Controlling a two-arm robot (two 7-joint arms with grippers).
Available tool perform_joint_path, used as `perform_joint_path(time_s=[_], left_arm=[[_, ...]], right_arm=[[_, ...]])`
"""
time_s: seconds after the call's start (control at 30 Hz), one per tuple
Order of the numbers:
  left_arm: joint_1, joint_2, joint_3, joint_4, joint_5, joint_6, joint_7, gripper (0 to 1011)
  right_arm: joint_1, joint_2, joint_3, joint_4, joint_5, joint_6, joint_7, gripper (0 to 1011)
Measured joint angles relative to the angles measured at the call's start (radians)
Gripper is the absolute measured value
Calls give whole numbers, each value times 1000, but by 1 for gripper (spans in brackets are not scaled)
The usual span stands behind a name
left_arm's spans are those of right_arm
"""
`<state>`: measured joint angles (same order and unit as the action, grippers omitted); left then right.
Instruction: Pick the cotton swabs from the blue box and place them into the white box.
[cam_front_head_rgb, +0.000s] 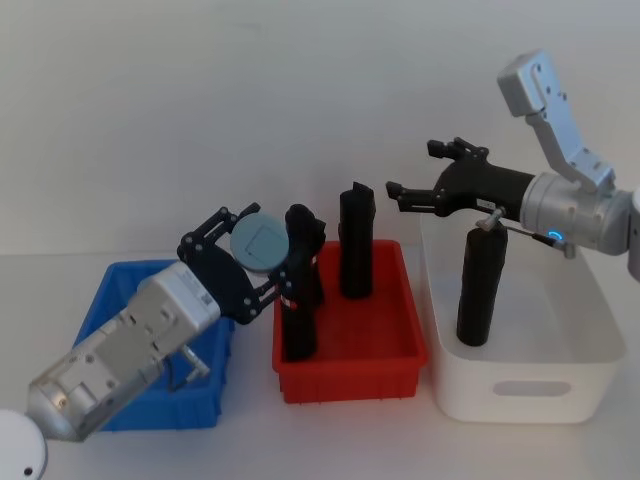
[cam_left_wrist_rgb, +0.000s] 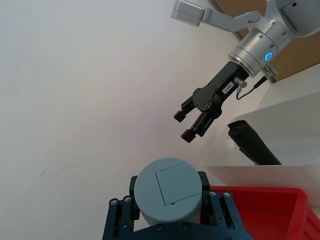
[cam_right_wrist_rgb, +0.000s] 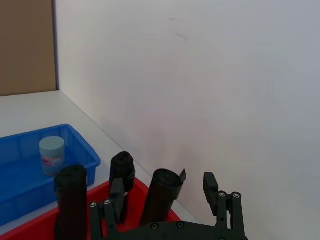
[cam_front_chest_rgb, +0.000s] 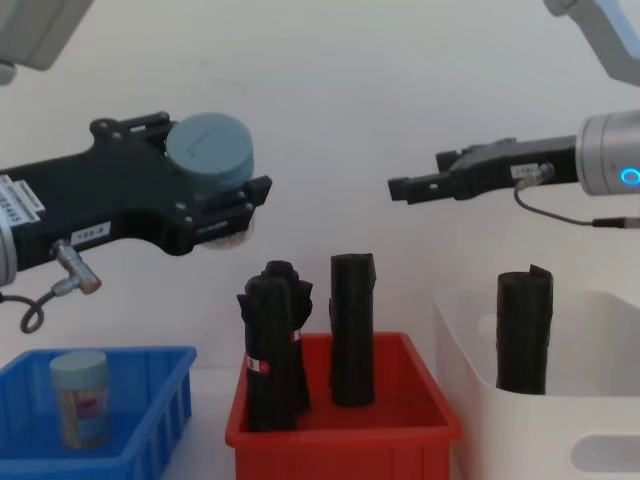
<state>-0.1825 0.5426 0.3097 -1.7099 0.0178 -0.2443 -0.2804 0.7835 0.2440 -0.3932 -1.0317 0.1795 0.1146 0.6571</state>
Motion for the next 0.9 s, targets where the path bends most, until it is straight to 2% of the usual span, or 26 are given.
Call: perform_joint_path(time_s=[0.2, 0.37, 0.5, 0.67, 0.7, 0.77, 0.9], left_arm=[[48, 35, -4, -73, 15, -24, 31, 678], [60, 46, -8, -97, -9, -30, 24, 678], [59, 46, -10, -100, -49, -31, -2, 678], [35, 31, -13, -72, -123, -24, -67, 678], [35, 31, -13, -72, -123, -24, -67, 678], [13, 18, -14, -44, -163, -16, -105, 678], [-13, 2, -14, -9, -207, -5, -149, 677]], right_arm=[[17, -9, -8, -23, -1, -35, 67, 1002], [29, -14, -13, -26, -1, -62, 113, 1002], [37, -16, -17, -17, -7, -77, 135, 1002], [41, -19, -27, 7, -36, -87, 139, 1002], [41, -19, -29, 11, -43, -88, 139, 1002], [42, -20, -34, 25, -59, -92, 134, 1002], [43, -22, -42, 49, -83, -102, 128, 1002]])
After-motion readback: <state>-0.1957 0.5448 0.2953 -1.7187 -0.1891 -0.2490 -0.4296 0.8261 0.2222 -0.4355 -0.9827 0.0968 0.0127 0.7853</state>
